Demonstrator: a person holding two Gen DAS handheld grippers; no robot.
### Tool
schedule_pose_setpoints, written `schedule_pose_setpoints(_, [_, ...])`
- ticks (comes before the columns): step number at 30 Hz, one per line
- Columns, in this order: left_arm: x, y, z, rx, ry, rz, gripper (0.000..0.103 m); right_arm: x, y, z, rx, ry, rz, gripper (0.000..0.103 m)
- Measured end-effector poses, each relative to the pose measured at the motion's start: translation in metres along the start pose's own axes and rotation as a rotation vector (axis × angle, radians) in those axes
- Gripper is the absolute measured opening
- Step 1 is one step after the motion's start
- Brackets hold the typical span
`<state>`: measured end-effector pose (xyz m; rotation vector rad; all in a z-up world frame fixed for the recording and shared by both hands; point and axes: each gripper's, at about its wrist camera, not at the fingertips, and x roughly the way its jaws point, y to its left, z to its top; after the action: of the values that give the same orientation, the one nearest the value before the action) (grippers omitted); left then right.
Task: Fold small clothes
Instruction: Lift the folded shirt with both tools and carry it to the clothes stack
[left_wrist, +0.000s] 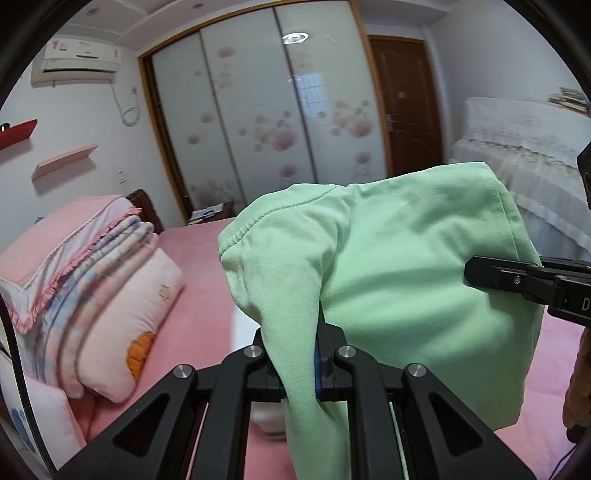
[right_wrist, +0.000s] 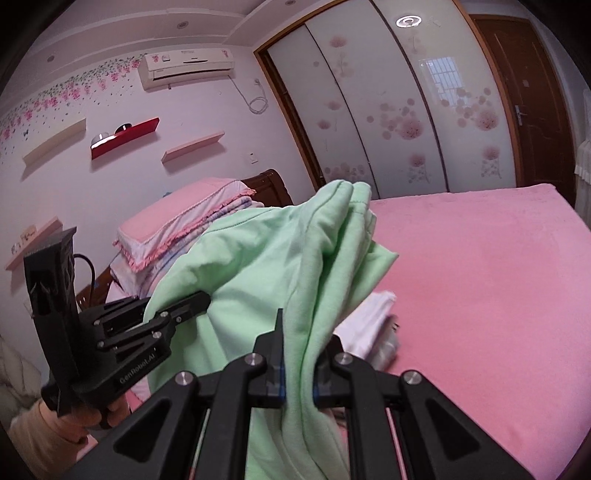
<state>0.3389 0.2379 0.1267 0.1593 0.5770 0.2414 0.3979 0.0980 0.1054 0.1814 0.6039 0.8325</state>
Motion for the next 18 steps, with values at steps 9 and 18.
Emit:
schedule_pose_setpoints(9, [0.123,0.055,0.014,0.029,0.113,0.093,0.008,0.134,-0.015,0.024,0.078,0.087,0.034,0.008])
schedule_pose_setpoints(18, [0.225,0.048,-0.013,0.089,0.151,0.144,0.012,0.219,-0.063,0.013,0.182,0.132,0.032,0.008])
